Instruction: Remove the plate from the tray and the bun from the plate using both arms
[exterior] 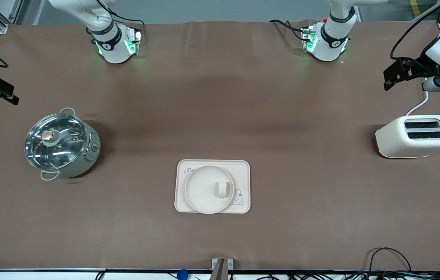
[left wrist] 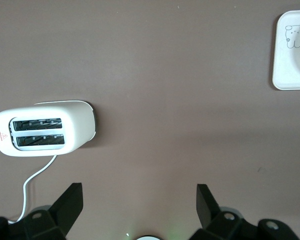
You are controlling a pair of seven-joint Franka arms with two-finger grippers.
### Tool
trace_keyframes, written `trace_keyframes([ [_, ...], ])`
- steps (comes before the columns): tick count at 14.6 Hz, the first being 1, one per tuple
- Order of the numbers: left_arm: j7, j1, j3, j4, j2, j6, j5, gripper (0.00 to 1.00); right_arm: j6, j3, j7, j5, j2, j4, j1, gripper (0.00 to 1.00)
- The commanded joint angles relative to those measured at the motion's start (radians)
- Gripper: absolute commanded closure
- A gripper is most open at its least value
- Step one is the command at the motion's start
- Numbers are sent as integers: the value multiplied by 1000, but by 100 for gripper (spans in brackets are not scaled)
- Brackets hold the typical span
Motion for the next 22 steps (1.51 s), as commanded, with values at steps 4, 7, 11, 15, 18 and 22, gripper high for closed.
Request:
trace_keyframes([
  [4, 17, -5, -3, 21, 3, -22, 9, 0, 19, 11, 8, -18, -27, -27, 10, 0],
  [7, 17, -5, -3, 24, 14, -21, 15, 0, 36, 56, 52, 67, -15, -27, 13, 0],
  [11, 4, -4, -3, 39, 31, -19, 12, 0, 77, 162, 225, 94, 48, -27, 0, 0],
  [15, 2, -1, -3, 39, 31, -13, 3, 0, 141, 277, 374, 94, 165, -29, -20, 0],
  [18, 3, 1, -3, 39, 33, -7, 3, 0, 293, 283, 495, 109, 298, -27, 67, 0],
  [22, 3, 4, -3, 39, 40, 8, 3, 0, 520, 282, 558, 166, 467, -27, 154, 0],
])
